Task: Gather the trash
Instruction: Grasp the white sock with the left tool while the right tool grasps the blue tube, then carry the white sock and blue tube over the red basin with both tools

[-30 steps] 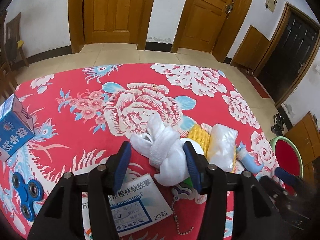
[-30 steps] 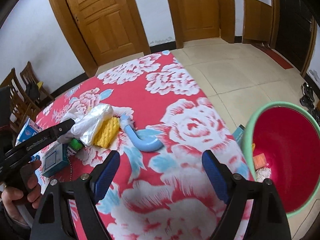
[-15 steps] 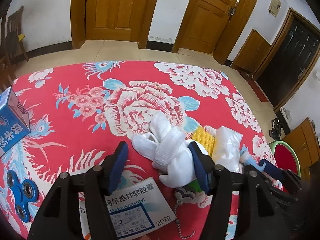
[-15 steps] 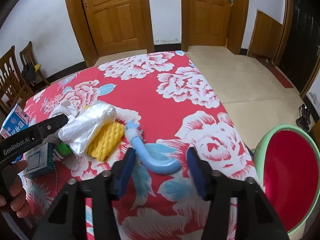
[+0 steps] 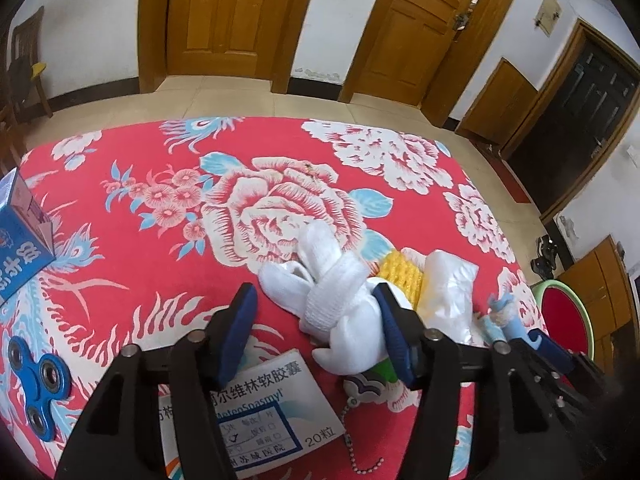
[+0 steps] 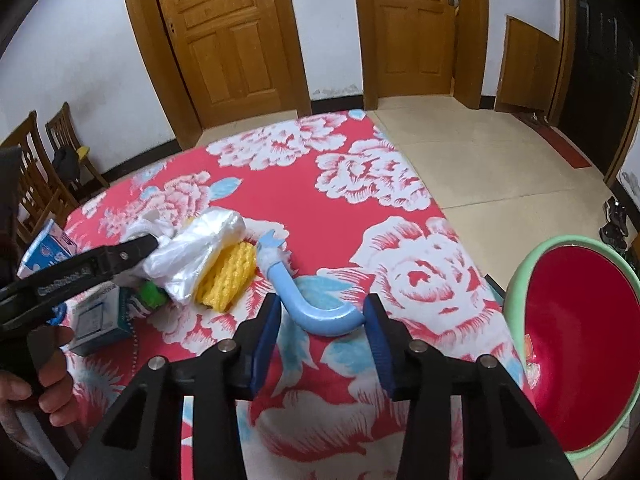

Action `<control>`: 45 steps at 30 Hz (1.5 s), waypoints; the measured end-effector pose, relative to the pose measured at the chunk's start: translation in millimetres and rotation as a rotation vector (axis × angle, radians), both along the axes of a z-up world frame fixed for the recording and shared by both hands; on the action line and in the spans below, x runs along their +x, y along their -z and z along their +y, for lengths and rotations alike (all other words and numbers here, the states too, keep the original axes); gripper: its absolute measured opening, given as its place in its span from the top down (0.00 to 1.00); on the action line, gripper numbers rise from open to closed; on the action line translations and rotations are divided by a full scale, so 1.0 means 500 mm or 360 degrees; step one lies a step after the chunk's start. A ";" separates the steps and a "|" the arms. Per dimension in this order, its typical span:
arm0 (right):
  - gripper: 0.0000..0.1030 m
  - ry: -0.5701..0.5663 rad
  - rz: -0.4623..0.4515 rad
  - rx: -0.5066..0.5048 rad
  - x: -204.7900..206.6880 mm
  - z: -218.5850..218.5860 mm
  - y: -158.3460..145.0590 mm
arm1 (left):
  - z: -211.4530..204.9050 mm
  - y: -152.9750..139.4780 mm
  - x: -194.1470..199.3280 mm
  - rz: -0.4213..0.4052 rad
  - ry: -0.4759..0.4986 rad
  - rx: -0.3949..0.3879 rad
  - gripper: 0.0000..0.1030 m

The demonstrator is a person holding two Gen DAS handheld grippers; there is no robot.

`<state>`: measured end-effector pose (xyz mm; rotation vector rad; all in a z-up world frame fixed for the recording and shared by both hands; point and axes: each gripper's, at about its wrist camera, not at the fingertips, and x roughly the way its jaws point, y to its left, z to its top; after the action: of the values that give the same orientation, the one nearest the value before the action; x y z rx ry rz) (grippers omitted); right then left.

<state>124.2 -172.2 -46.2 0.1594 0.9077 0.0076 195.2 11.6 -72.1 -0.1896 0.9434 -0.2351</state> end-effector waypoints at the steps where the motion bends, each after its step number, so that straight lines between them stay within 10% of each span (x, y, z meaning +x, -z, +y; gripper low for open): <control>1: 0.56 0.0005 -0.0008 0.0010 -0.005 -0.002 -0.004 | -0.002 -0.002 -0.003 -0.0013 0.0025 -0.0009 0.57; 9: 0.56 0.0065 -0.0044 0.0087 -0.050 -0.028 -0.023 | -0.015 -0.018 -0.016 -0.0058 0.0080 -0.0034 0.77; 45: 0.56 0.0375 -0.0248 0.0233 -0.248 -0.174 -0.103 | -0.110 -0.195 -0.179 -0.0386 0.0215 0.0129 0.78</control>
<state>0.2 -259.2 5.5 0.3963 0.7285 -0.1310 105.6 -43.5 25.2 -0.0214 0.7237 -0.3360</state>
